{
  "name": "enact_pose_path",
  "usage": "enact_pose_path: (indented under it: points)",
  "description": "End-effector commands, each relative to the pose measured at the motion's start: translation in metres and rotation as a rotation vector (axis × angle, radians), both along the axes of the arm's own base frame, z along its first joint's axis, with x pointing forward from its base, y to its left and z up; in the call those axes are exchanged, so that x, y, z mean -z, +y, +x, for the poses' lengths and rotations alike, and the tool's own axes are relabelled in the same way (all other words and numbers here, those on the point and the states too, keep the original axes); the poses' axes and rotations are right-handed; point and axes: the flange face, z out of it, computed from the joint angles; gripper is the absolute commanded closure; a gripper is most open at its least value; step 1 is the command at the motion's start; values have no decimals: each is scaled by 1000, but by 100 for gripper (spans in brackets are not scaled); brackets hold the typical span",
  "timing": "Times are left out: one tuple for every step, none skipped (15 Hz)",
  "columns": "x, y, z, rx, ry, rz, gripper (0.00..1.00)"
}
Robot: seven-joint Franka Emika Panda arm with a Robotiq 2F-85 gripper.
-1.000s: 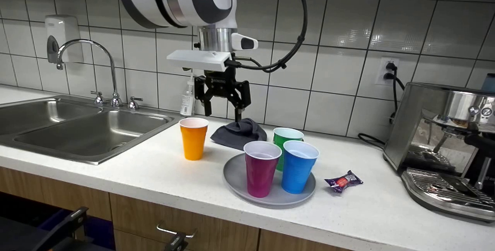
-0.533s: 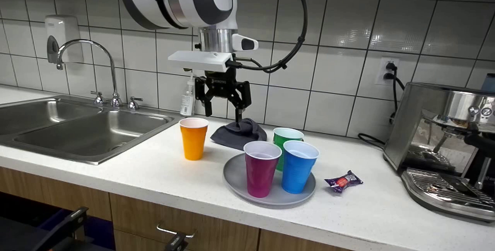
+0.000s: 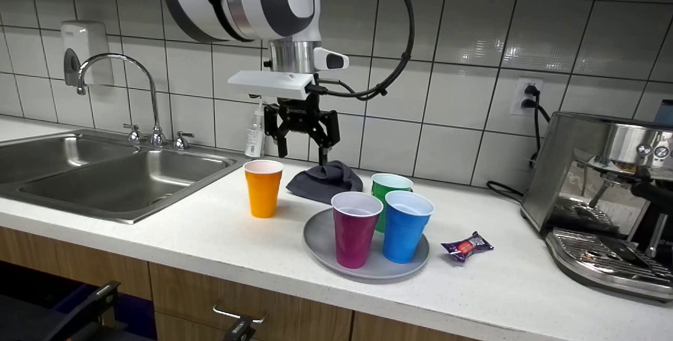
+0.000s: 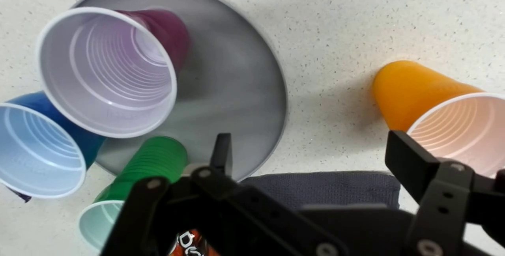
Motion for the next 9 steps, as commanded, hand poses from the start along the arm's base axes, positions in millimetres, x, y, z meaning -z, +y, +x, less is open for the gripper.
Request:
enact_pose_path:
  points:
    - [0,10,14,-27,-16,7,0]
    - [0,13,17,-33,-16,8,0]
    - [1,16,19,-40,-15,11,0]
    - [1,19,22,-46,-16,10,0]
    - [2,22,25,-51,-15,11,0]
    - [2,23,28,-54,-17,11,0]
    - [3,26,31,-57,-15,12,0]
    - [4,28,34,-62,-14,12,0]
    - [6,30,38,-75,-10,14,0]
